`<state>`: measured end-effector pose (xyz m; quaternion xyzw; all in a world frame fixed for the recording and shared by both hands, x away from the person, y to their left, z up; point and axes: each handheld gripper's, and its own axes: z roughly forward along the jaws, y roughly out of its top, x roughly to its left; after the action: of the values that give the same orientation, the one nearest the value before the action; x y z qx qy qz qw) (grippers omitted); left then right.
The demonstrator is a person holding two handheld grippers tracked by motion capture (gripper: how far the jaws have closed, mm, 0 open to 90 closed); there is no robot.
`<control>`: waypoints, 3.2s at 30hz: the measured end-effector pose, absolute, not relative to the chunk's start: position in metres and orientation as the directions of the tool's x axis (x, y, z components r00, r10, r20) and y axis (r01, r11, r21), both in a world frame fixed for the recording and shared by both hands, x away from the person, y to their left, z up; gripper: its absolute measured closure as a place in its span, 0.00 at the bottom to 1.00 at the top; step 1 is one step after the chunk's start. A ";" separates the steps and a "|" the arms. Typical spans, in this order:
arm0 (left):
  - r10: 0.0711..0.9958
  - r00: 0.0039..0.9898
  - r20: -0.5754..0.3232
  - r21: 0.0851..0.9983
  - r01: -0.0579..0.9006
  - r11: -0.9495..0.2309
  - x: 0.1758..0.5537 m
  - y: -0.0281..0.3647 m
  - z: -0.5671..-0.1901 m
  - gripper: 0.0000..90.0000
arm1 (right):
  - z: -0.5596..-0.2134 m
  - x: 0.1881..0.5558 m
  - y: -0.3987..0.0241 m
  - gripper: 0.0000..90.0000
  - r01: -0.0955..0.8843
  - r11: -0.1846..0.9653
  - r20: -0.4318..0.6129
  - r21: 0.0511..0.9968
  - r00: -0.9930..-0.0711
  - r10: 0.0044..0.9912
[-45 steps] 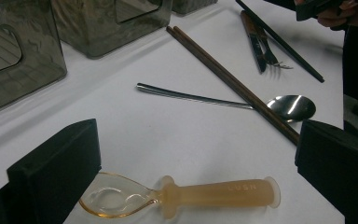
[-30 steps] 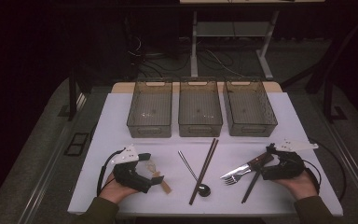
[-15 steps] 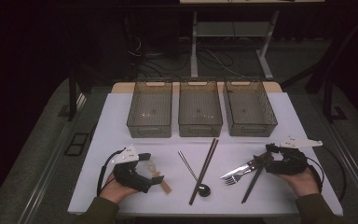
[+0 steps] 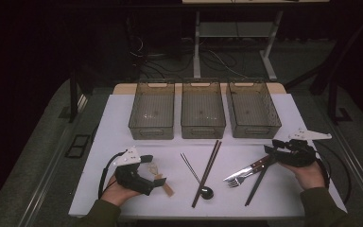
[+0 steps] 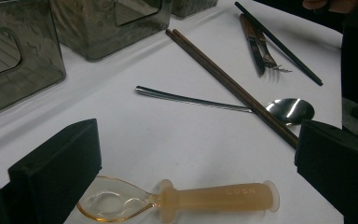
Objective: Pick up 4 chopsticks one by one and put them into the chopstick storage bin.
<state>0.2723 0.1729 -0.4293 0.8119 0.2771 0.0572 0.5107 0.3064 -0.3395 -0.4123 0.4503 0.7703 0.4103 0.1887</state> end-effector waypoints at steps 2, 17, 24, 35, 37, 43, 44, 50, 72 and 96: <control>0.509 0.839 -0.190 0.860 0.392 -0.325 0.272 0.173 -0.429 0.00 | -0.410 0.312 -0.342 0.68 0.540 0.255 0.068 0.802 -0.507 0.859; 0.511 0.839 -0.187 0.862 0.390 -0.324 0.271 0.174 -0.428 0.00 | -0.416 0.329 -0.355 1.00 0.613 0.244 0.062 0.751 -0.434 0.899; 0.508 0.842 -0.183 0.863 0.385 -0.327 0.271 0.174 -0.427 0.00 | -0.426 0.329 -0.365 1.00 0.661 0.235 0.061 0.713 -0.392 0.918; 0.506 0.843 -0.182 0.864 0.383 -0.327 0.270 0.174 -0.427 0.00 | -0.438 0.329 -0.371 1.00 0.724 0.244 0.068 0.645 -0.373 0.925; 0.507 0.842 -0.183 0.864 0.384 -0.326 0.270 0.174 -0.427 0.00 | -0.440 0.329 -0.371 1.00 0.734 0.247 0.069 0.633 -0.371 0.926; 0.506 0.843 -0.184 0.864 0.384 -0.326 0.270 0.174 -0.427 0.00 | -0.442 0.329 -0.369 1.00 0.748 0.264 0.062 0.609 -0.377 0.924; 0.505 0.843 -0.183 0.863 0.384 -0.328 0.270 0.174 -0.427 0.00 | -0.442 0.329 -0.369 1.00 0.748 0.264 0.062 0.609 -0.377 0.924; 0.505 0.844 -0.183 0.862 0.384 -0.330 0.270 0.173 -0.427 0.00 | -0.443 0.329 -0.368 1.00 0.751 0.276 0.062 0.600 -0.388 0.920; 0.502 0.845 -0.184 0.858 0.387 -0.337 0.270 0.173 -0.428 0.00 | -0.443 0.331 -0.362 1.00 0.747 0.293 0.062 0.597 -0.407 0.911; 0.502 0.845 -0.184 0.859 0.387 -0.336 0.270 0.173 -0.428 0.00 | -0.440 0.332 -0.351 1.00 0.719 0.328 0.015 0.612 -0.425 0.905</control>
<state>0.2697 0.1726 -0.4277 0.8153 0.2728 0.0567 0.5075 0.3325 -0.3509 -0.4396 0.5092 0.7974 0.2771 0.1675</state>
